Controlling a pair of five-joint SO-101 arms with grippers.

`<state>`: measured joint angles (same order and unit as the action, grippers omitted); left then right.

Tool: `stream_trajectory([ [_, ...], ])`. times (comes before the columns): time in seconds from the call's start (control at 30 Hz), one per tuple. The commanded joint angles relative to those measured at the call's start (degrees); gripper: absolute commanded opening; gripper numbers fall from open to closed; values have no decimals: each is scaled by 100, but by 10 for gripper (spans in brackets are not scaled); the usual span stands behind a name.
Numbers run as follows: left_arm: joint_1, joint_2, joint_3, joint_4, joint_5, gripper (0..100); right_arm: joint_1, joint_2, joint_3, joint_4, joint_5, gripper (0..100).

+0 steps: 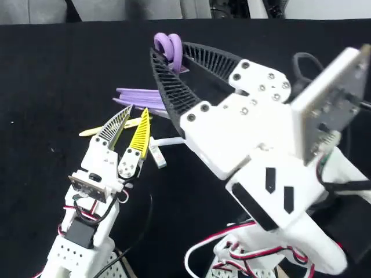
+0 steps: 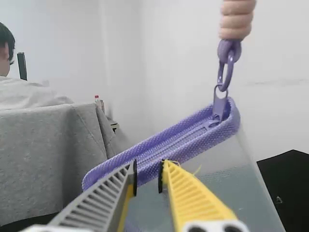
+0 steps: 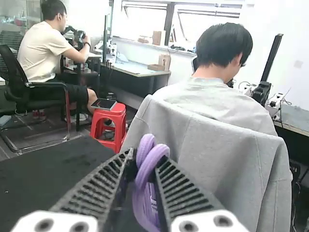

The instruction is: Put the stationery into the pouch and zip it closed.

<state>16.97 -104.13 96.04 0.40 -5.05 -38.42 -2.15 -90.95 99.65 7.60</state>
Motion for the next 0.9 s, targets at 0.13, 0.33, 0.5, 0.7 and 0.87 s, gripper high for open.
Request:
stream_trajectory([
  [0.13,-242,-44,110,-105,62,109,-18,-145,1138,-1451,70,11],
  [0.33,-347,-44,101,-105,70,109,-18,-145,2563,-2980,281,11],
  [0.5,-497,-53,-48,-105,176,105,-9,-145,3327,-3464,1222,11],
  [0.7,-1174,-53,-1086,1160,1714,109,105,-145,3486,-4202,1275,11],
  [0.87,-1262,-53,-1868,2426,1925,109,299,-198,3424,-4413,1240,11],
])
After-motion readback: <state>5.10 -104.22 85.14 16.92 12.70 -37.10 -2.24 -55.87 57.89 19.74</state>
